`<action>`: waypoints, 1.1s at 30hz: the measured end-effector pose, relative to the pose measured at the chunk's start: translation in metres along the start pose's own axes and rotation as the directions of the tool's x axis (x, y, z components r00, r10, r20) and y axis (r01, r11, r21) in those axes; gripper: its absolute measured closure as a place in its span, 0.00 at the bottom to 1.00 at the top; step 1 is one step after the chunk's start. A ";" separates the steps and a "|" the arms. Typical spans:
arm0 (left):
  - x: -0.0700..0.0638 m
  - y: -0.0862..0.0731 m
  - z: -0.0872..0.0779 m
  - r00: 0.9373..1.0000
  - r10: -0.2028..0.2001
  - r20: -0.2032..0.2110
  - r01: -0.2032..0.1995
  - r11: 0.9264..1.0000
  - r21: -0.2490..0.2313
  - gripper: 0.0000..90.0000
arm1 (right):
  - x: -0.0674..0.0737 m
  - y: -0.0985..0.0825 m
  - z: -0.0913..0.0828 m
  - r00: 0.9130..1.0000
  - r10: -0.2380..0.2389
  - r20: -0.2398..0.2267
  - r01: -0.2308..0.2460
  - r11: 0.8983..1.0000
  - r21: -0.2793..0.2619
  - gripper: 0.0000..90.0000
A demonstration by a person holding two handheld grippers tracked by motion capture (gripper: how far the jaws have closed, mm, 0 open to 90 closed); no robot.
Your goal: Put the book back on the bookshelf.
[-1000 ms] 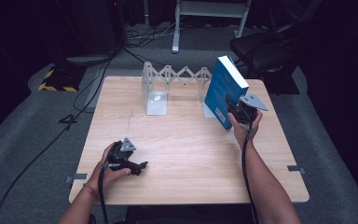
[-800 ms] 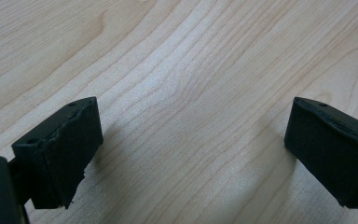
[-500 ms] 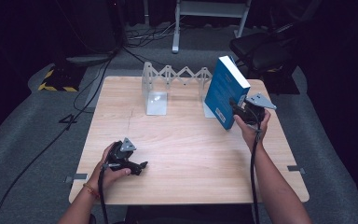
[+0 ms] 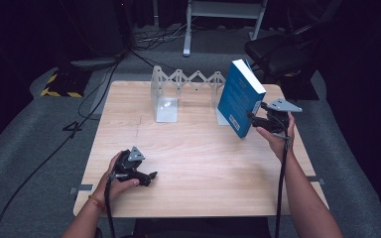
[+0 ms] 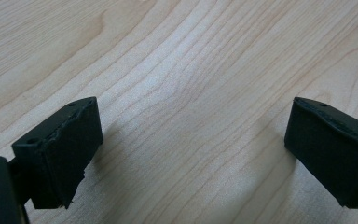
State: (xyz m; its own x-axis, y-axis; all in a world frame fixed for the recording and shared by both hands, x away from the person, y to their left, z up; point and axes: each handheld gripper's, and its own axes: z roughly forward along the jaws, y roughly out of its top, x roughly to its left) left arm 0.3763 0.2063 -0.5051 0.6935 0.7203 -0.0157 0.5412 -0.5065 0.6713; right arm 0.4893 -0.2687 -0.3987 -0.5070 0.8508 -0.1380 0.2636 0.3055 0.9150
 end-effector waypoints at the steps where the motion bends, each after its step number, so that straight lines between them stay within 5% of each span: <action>1: 0.000 0.000 0.000 1.000 0.001 -0.001 -0.001 1.000 0.000 0.05 | 0.000 0.000 -0.001 1.000 -0.005 -0.001 0.005 1.000 0.003 0.35; 25: 0.000 0.000 0.001 1.000 -0.003 -0.001 0.003 1.000 0.000 0.04 | 0.008 -0.002 -0.035 0.987 -0.118 -0.112 0.133 0.981 0.142 0.29; 33: 0.000 0.001 0.001 1.000 -0.009 0.005 0.009 1.000 0.003 0.04 | 0.009 -0.021 -0.049 0.978 -0.167 -0.122 0.189 0.962 0.199 0.30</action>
State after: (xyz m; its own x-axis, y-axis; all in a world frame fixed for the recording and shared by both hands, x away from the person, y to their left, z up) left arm 0.3772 0.2055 -0.5053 0.6911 0.7223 -0.0249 0.5486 -0.5018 0.6688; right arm 0.4391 -0.2885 -0.4000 -0.6404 0.7290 -0.2417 0.3208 0.5398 0.7783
